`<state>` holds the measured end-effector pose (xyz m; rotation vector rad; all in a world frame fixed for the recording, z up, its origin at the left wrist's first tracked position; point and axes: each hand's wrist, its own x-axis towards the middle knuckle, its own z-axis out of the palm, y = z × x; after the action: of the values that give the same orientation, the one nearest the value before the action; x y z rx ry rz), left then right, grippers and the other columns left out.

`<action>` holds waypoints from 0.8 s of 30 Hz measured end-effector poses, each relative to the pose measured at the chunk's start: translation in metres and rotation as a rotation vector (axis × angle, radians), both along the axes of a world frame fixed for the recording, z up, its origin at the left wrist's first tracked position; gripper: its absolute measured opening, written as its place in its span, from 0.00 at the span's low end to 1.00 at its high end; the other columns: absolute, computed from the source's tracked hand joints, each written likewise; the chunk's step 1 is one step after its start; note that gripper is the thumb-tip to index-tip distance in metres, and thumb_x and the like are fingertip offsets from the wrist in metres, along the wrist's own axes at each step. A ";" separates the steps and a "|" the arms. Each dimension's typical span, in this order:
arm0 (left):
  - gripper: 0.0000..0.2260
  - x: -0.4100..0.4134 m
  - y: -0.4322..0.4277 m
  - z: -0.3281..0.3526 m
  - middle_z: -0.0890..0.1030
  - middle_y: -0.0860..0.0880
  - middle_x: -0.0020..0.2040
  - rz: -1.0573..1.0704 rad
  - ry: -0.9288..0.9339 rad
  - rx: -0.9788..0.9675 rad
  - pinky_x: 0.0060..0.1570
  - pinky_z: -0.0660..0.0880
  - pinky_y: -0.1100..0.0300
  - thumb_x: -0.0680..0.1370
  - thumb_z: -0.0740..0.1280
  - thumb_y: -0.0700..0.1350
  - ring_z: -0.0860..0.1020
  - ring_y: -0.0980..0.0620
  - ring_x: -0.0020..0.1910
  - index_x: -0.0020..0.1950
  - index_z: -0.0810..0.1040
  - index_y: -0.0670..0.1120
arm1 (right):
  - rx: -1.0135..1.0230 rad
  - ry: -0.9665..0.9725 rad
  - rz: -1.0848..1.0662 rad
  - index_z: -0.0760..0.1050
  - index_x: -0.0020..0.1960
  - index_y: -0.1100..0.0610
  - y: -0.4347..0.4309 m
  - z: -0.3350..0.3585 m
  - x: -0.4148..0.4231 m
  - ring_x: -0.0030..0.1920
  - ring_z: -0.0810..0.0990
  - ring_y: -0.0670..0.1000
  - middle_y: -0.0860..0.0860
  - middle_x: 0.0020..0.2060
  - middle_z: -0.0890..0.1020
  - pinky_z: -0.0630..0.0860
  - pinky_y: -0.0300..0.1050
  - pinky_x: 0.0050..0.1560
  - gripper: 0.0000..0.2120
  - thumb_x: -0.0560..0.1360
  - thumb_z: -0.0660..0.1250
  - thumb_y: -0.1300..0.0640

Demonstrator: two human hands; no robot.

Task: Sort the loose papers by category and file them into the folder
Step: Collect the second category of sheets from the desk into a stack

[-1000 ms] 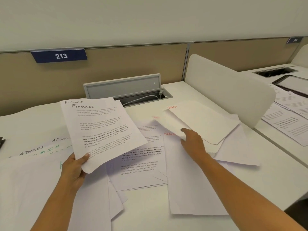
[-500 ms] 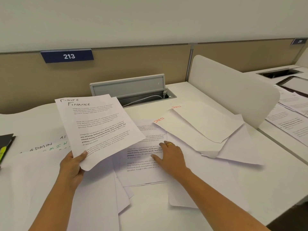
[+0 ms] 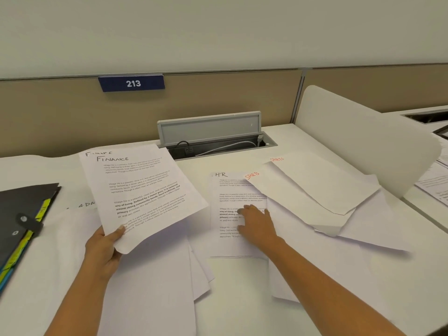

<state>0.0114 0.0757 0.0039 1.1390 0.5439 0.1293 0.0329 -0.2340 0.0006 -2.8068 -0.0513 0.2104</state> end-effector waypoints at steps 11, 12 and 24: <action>0.17 -0.020 0.006 0.010 0.77 0.45 0.58 -0.109 0.010 0.042 0.40 0.80 0.58 0.77 0.62 0.33 0.76 0.44 0.54 0.66 0.71 0.42 | 0.628 0.003 -0.127 0.78 0.46 0.63 0.048 0.021 0.000 0.48 0.79 0.54 0.55 0.43 0.82 0.73 0.45 0.50 0.25 0.80 0.54 0.43; 0.17 -0.022 0.006 0.012 0.77 0.45 0.58 -0.134 0.005 0.044 0.41 0.79 0.57 0.77 0.62 0.33 0.77 0.45 0.53 0.65 0.71 0.42 | 0.762 0.065 -0.168 0.78 0.52 0.61 0.052 0.026 0.004 0.53 0.79 0.54 0.55 0.50 0.82 0.73 0.48 0.57 0.25 0.79 0.54 0.42; 0.14 -0.037 0.018 0.031 0.84 0.43 0.50 -0.455 -0.069 0.053 0.40 0.81 0.54 0.74 0.63 0.31 0.83 0.45 0.45 0.56 0.76 0.44 | 1.245 0.241 -0.093 0.75 0.61 0.60 0.068 0.034 0.014 0.55 0.81 0.58 0.57 0.56 0.81 0.78 0.53 0.55 0.15 0.74 0.68 0.62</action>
<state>-0.0258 0.0938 0.0354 1.2783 0.2108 -0.2103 0.0470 -0.1655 0.0342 -1.5312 0.0081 0.3384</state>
